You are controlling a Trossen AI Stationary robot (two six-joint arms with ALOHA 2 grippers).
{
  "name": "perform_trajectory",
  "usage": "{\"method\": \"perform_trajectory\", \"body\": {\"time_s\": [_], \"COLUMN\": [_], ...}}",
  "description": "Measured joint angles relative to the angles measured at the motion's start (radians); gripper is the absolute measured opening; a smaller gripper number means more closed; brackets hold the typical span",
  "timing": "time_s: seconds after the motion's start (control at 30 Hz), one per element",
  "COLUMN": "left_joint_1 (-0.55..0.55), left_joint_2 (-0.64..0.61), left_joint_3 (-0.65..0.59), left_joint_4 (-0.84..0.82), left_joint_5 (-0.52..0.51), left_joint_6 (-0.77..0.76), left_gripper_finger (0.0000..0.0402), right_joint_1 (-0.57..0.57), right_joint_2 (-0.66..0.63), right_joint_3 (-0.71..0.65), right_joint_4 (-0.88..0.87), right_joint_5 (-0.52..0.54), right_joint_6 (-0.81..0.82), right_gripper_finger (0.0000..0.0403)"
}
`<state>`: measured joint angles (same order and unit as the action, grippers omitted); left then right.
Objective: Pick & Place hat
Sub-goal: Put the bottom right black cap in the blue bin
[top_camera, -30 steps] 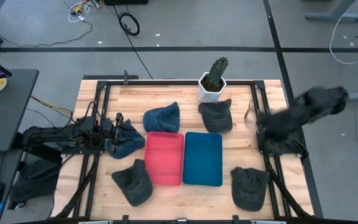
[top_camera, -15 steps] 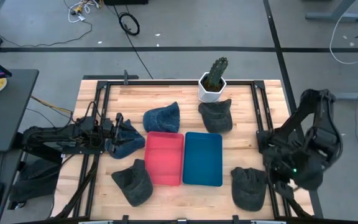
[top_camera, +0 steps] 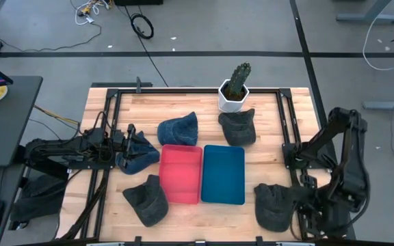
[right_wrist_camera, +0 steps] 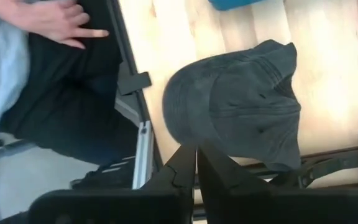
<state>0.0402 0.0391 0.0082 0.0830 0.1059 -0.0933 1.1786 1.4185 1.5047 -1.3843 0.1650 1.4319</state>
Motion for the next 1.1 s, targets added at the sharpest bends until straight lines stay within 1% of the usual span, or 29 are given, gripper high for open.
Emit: {"method": "perform_trajectory", "body": {"time_s": [0.1,0.27,0.4,0.5,0.6,0.7,0.8,0.9,0.97,1.1], "left_joint_1": [0.000,0.000,0.000,0.000,0.000,0.000,0.000,0.000,0.000,0.000], "left_joint_2": [0.000,0.000,0.000,0.000,0.000,0.000,0.000,0.000,0.000,0.000], "left_joint_3": [0.000,0.000,0.000,0.000,0.000,0.000,0.000,0.000,0.000,0.000], "left_joint_4": [0.000,0.000,0.000,0.000,0.000,0.000,-0.001,0.000,-0.001,0.000], "left_joint_5": [0.000,0.000,0.000,0.000,0.000,0.000,0.000,0.000,0.000,0.000], "left_joint_6": [0.000,0.000,0.000,0.000,0.000,0.000,0.000,0.000,0.000,0.000], "left_gripper_finger": [0.0204,0.0204,0.0204,0.0204,0.0204,0.0204,0.0204,0.0204,0.0204,0.0204], "right_joint_1": [-0.007,-0.008,-0.031,-0.035,-0.040,-0.054,-0.062,-0.071,-0.072,-0.071], "right_joint_2": [0.040,0.093,0.132,0.156,0.178,0.177,0.172,0.169,0.170,0.169], "right_joint_3": [0.000,0.000,0.000,0.000,-0.005,-0.052,-0.146,-0.258,-0.330,-0.428], "right_joint_4": [0.023,0.072,0.015,-0.052,-0.072,-0.031,0.100,0.209,0.280,0.410], "right_joint_5": [0.001,0.002,-0.006,-0.018,-0.027,-0.024,-0.041,-0.113,-0.147,-0.148], "right_joint_6": [-0.022,-0.132,-0.132,-0.131,-0.130,-0.111,-0.107,-0.104,-0.108,-0.106], "right_gripper_finger": [0.0021,0.0021,0.0023,0.0037,0.0069,0.0116,0.0167,0.0207,0.0227,0.0249]}}
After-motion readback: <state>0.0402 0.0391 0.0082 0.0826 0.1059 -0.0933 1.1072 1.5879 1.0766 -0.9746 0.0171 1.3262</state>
